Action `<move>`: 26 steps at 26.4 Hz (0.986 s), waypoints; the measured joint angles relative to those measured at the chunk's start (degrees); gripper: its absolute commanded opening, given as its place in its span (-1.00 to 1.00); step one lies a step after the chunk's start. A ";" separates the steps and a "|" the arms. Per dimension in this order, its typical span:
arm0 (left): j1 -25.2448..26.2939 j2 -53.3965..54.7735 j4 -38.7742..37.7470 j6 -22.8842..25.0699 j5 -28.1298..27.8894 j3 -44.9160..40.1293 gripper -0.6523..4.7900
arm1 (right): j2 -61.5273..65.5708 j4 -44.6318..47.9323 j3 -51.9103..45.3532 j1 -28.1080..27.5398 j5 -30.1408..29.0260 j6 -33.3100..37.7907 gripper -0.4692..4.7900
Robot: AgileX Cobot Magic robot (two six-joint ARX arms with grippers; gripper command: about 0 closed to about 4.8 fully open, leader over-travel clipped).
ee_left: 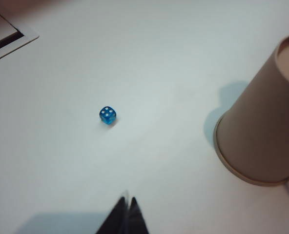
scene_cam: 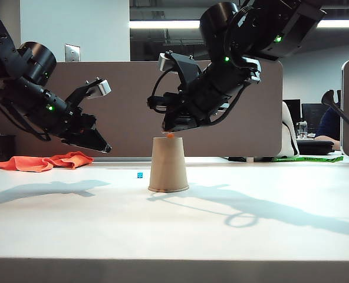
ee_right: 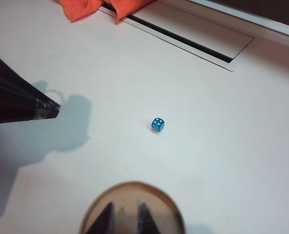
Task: Throw the dice onto the paper cup, compare its value with the values of the other dice on the table, place the die with the higher value on the paper cup, and take no action if both dice have the same value.
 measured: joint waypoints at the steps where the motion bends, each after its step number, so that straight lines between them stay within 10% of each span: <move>1: 0.00 0.00 0.00 0.00 -0.02 0.00 -0.78 | 0.00 0.07 0.02 0.00 -0.02 0.00 -0.56; 26: 0.00 -1.05 3.06 -6.19 -2.67 0.02 -0.78 | -12.15 -0.68 -0.37 -8.13 9.05 0.02 -0.84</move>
